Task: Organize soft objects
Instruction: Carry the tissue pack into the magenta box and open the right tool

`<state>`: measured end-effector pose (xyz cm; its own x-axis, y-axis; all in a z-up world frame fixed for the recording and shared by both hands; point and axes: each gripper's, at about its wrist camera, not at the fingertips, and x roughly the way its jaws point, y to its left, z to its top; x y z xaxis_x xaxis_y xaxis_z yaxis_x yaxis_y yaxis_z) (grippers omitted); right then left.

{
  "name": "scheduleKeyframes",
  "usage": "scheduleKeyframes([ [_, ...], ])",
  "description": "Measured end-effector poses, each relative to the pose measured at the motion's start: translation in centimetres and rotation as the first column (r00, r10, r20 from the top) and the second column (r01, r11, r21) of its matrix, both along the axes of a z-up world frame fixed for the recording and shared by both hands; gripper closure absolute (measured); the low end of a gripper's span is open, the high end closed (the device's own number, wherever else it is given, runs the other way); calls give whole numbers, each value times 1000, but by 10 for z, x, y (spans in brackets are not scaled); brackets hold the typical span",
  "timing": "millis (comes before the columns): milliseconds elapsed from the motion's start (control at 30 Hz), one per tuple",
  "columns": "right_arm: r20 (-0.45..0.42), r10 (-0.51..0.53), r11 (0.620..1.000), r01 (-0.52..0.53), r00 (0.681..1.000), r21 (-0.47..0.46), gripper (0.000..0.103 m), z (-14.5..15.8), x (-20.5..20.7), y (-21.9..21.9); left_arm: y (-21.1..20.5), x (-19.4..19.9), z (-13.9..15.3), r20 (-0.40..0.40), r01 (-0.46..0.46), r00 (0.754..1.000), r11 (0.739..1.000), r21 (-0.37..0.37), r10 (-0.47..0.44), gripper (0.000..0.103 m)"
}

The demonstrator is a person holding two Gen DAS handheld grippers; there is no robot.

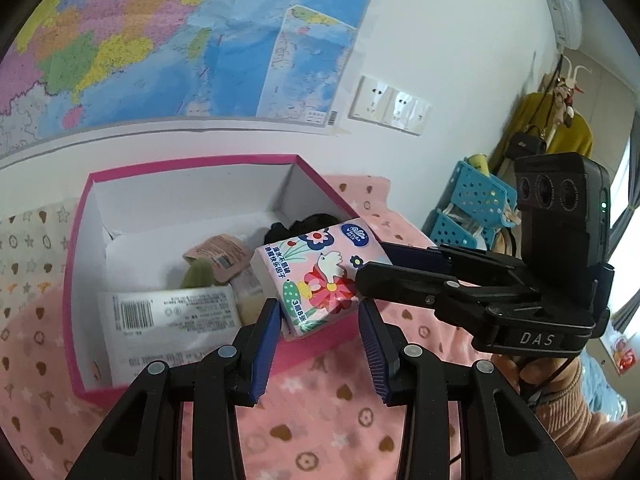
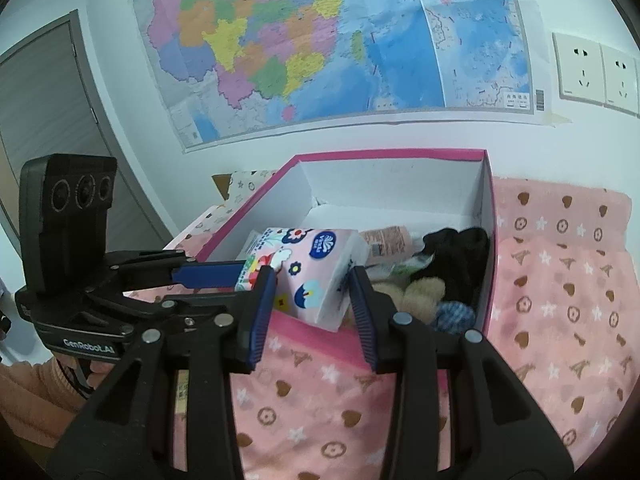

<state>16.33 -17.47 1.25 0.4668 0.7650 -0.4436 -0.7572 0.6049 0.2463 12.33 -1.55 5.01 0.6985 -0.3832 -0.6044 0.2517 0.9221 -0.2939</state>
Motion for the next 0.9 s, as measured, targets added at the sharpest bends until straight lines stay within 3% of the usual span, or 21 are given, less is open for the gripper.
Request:
scheduleKeyframes([
  [300, -12, -25, 1000, 25, 1000, -19, 61, 1, 30, 10, 9, 32, -10, -44, -27, 999, 1000, -16, 26, 63],
  [900, -123, -107, 993, 99, 987, -72, 61, -22, 88, 29, 18, 83, -30, -129, -73, 989, 997, -3, 72, 64],
])
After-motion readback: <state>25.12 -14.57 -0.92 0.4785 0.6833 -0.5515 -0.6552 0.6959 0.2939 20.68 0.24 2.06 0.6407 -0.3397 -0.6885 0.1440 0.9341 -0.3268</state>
